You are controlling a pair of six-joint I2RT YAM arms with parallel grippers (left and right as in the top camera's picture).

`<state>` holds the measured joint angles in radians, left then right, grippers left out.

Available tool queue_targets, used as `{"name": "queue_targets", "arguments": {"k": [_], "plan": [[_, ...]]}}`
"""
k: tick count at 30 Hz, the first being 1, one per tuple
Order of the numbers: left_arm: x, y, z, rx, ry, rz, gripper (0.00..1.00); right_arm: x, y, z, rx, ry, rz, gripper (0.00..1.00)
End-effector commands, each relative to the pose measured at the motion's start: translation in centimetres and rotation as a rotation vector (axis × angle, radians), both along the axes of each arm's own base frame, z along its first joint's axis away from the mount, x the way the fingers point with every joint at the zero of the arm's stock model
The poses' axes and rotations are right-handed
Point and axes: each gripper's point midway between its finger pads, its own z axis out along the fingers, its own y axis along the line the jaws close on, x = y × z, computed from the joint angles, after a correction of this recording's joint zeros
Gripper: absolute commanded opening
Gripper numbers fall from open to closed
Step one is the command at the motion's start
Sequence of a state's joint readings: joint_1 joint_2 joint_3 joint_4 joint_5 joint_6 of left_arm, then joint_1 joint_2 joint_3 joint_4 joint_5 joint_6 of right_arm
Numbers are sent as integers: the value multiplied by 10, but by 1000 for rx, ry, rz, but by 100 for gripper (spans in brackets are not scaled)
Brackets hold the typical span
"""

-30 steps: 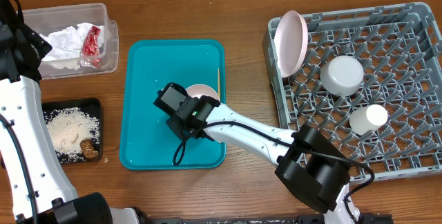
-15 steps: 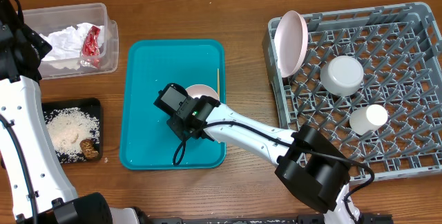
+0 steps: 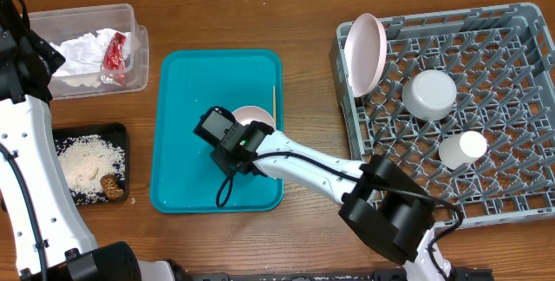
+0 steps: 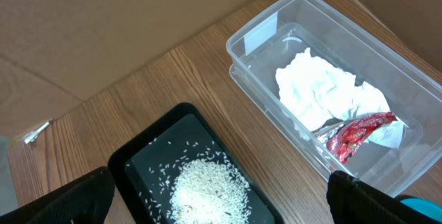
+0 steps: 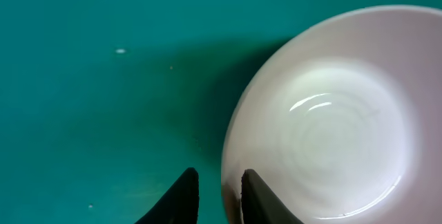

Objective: Sort waste into correct bins and load items into the dishwasher
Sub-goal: 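Reach the right gripper to the white plate on the teal tray and grasp, then carry the white plate to the rack's right side and set it down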

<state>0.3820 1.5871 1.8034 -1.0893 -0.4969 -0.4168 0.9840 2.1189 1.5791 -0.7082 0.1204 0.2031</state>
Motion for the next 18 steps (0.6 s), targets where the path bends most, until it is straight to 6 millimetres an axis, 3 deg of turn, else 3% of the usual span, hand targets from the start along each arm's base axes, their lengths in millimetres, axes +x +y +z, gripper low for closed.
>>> {"name": "queue_targets", "arguments": {"k": [1,7,10,16,17,18], "plan": [[1,1,-2,-8,-2,8,100,-1,-2,-8,-14,4,-14,20],[0,1,-2,-7,-2,9,100,1,0,0,-12,3,-14,4],[1,1,-2,-8,-2,8,100,3,3,11,-2,5,-34,4],[1,1,-2,-8,-2,8,100,16,1,80,40,-11,-84,4],[0,1,-2,-7,-2,9,100,23,-10,110,56,-16,-124,4],[0,1,-2,-7,-2,9,100,28,-18,123,62,-23,-148,4]]}}
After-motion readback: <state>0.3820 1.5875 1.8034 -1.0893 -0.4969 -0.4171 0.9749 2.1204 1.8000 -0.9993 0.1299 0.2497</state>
